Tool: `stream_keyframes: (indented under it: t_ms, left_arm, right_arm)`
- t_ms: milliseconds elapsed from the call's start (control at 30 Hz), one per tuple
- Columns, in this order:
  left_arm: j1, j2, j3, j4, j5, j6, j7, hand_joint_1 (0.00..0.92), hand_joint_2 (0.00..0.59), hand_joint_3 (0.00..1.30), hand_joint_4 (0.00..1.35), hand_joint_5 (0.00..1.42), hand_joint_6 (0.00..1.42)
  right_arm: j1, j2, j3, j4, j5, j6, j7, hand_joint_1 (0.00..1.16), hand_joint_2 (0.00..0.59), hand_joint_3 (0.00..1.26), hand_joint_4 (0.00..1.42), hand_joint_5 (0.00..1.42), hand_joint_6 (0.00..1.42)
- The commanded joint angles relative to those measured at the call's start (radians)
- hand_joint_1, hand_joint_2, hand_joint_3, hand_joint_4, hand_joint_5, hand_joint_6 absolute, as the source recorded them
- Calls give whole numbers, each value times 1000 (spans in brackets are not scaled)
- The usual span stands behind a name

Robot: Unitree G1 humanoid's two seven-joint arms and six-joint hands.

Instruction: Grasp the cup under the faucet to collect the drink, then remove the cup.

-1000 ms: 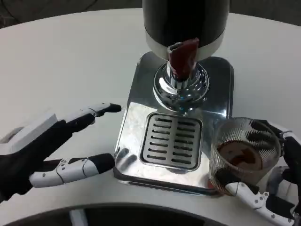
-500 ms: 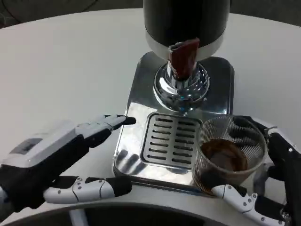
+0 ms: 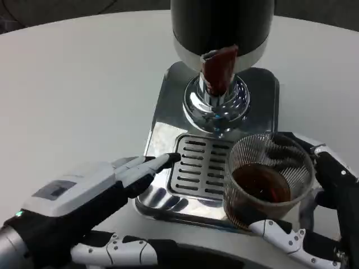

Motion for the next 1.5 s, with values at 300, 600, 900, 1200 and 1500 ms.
stream_keyframes:
  t_ms: [300,600,900,1200,1500]
  left_arm:
    - [53,-5,-29,-105,66,67,7,0,75,0,0,0,0]
    - [86,-13,-2,-142,115,99,20,0,75,0,0,0,0]
    - [129,-26,42,-170,117,123,20,0,73,0,0,0,0]
    - [176,-37,76,-201,113,135,14,0,73,0,0,0,0]
    - [205,-43,100,-214,112,139,14,0,73,0,0,0,0]
  right_arm:
    - [-27,-15,-15,-31,32,-36,41,840,195,963,1124,1369,1325]
    - [-8,-35,-19,-57,52,-43,72,844,197,973,1137,1369,1329]
    - [0,-49,15,-75,61,-45,117,850,199,973,1138,1381,1329]
    - [-19,-54,36,-78,76,-30,156,849,198,980,1138,1383,1344]
    - [-21,-59,44,-75,84,-32,173,846,197,983,1138,1383,1346]
